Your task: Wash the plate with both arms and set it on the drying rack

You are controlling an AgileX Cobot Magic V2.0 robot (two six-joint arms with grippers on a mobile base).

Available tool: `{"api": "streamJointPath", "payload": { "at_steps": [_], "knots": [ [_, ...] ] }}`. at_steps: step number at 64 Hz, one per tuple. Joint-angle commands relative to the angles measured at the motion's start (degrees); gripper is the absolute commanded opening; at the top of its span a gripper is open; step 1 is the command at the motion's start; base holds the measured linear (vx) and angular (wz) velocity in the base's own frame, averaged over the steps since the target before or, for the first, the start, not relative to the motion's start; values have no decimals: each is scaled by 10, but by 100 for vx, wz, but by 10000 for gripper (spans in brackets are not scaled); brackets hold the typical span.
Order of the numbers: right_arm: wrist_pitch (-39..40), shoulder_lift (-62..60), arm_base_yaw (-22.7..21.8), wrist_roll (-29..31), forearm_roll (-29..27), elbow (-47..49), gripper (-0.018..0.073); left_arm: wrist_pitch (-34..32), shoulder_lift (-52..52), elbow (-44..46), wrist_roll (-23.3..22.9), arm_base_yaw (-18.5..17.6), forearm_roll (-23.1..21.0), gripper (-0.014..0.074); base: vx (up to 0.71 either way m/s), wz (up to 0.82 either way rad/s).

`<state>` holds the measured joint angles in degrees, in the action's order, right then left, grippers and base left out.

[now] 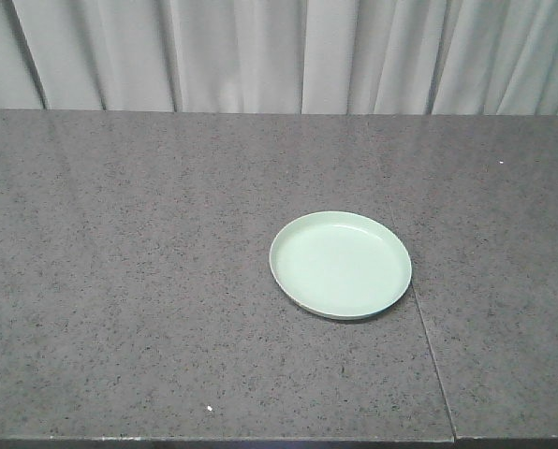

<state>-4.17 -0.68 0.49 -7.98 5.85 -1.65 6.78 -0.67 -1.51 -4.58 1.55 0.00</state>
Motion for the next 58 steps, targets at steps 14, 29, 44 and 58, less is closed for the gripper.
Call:
{"api": "streamJointPath", "payload": {
  "at_steps": [14, 29, 44, 58],
  "knots": [
    [13, 46, -4, 41, 23, 90, -9, -40, -9, -9, -3, 0, -4, -6, 0, 0],
    [-43, 178, -4, 73, 23, 178, -9, -40, -9, -9, -3, 0, -4, -6, 0, 0],
    [-183, 315, -4, 74, 18, 290, -9, -40, -9, -9, -3, 0, -4, -6, 0, 0],
    [-258, 422, -4, 75, 14, 345, -9, -40, -9, -9, -3, 0, -4, -6, 0, 0]
  ]
}}
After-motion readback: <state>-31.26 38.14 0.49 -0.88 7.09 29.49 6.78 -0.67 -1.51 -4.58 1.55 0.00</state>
